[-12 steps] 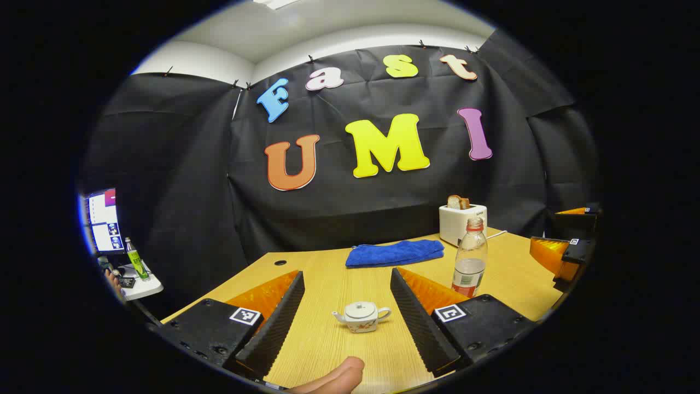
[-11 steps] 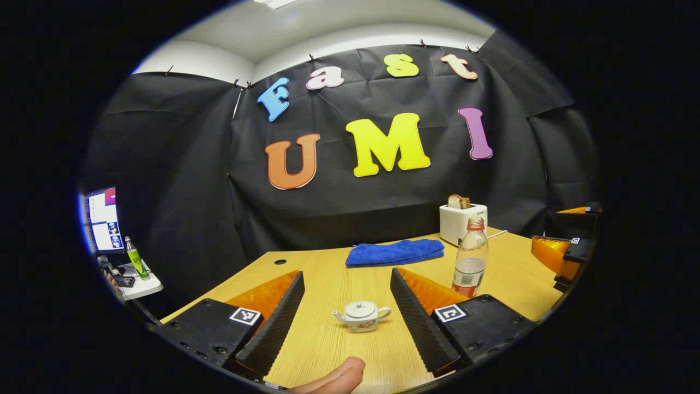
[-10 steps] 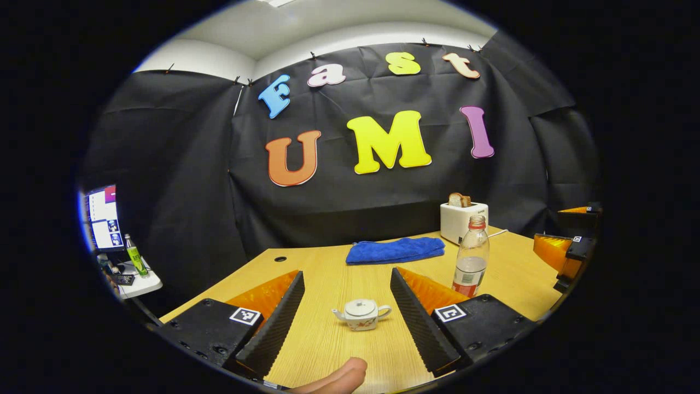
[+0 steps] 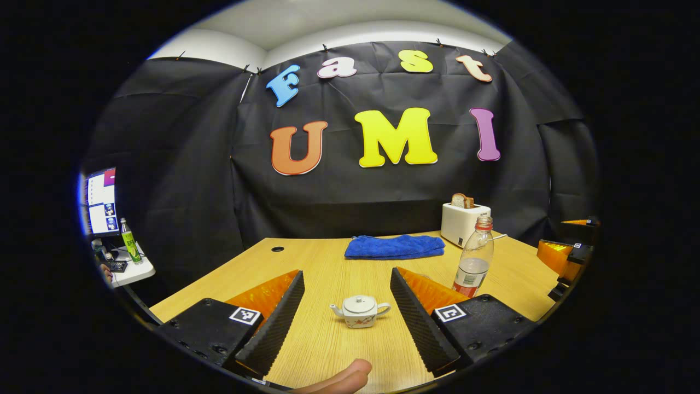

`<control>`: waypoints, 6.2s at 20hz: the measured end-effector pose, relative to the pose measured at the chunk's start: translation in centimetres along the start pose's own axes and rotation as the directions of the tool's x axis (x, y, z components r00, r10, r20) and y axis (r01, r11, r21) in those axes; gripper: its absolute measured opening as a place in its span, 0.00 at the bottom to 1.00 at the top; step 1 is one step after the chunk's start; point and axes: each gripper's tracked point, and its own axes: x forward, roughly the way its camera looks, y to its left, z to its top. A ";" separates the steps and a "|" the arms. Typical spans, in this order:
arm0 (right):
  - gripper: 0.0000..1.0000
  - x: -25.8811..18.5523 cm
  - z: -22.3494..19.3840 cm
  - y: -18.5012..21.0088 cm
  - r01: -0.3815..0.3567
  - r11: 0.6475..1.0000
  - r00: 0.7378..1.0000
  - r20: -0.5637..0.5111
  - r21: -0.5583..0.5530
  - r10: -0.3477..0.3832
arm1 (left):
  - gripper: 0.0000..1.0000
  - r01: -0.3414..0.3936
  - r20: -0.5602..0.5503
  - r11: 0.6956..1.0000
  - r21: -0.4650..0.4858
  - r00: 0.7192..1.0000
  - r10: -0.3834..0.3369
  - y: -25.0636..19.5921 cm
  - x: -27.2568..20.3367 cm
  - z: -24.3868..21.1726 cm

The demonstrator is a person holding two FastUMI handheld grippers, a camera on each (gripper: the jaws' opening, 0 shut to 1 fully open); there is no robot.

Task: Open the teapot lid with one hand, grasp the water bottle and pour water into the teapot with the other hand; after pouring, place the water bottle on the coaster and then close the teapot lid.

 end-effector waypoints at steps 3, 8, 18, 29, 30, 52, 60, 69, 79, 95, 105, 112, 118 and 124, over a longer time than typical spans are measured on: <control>0.98 0.0 -0.3 0.0 0.003 1.000 1.000 -0.007 -0.006 -0.003 | 0.99 0.011 0.001 1.000 -0.001 1.000 -0.011 0.0 0.3 -0.1; 0.98 0.3 -0.6 0.0 0.018 1.000 1.000 -0.016 -0.017 -0.018 | 0.99 0.030 -0.001 0.999 -0.026 1.000 -0.030 0.0 1.1 -0.6; 0.98 1.2 -1.4 -0.4 0.042 0.999 0.999 -0.027 -0.017 -0.042 | 1.00 0.020 -0.002 0.998 -0.063 1.000 -0.020 -0.7 8.8 -5.9; 0.98 1.4 -0.6 0.6 0.036 0.998 0.999 0.028 -0.048 -0.035 | 0.94 0.044 -0.063 0.998 -0.036 0.997 -0.046 -2.3 11.4 -8.7; 0.95 1.4 -0.7 0.6 0.037 0.998 0.999 0.027 -0.055 -0.036 | 0.91 0.042 -0.070 0.998 -0.037 0.997 -0.045 -2.3 11.6 -8.9; 0.95 2.7 -2.2 3.6 -0.009 0.999 0.999 0.030 -0.045 0.010 | 0.08 0.083 -0.071 0.997 0.003 0.994 -0.083 -1.9 12.4 -8.3; 0.98 4.6 -3.9 7.4 -0.086 0.996 0.996 0.040 0.019 0.086 | 0.07 0.097 -0.034 0.995 -0.019 0.995 -0.097 -0.2 8.4 -2.8; 0.96 8.4 -4.0 10.4 -0.071 0.997 0.996 0.047 0.012 0.070 | 0.06 0.148 -0.036 0.984 -0.095 0.988 -0.152 2.6 4.1 0.1; 0.95 13.3 -5.3 10.0 0.002 0.996 1.000 -0.028 0.089 0.000 | 0.05 0.167 0.021 0.985 -0.046 0.986 -0.166 4.2 1.1 2.8; 0.72 11.8 -0.4 11.1 0.069 0.984 0.998 0.003 -0.165 -0.070 | 0.05 0.124 0.029 0.992 -0.035 0.992 -0.123 7.6 0.3 3.5; 0.73 11.7 0.1 16.8 0.120 0.748 0.993 0.072 -0.653 -0.097 | 0.05 0.138 0.043 0.989 -0.044 0.990 -0.136 9.1 -0.6 4.1; 0.72 11.8 -0.9 19.7 0.168 0.474 0.986 0.143 -0.864 -0.089 | 0.05 0.095 0.036 0.992 -0.088 0.995 -0.092 11.6 -0.4 3.8; 0.72 12.1 -1.5 20.9 0.199 0.233 0.980 0.195 -0.952 -0.043 | 0.05 0.066 0.024 0.992 -0.111 0.998 -0.063 12.9 0.0 3.1; 0.74 12.0 -1.4 20.6 0.188 0.043 0.982 0.187 -0.981 -0.031 | 0.05 0.054 0.010 0.996 -0.076 0.999 -0.054 12.9 0.2 2.5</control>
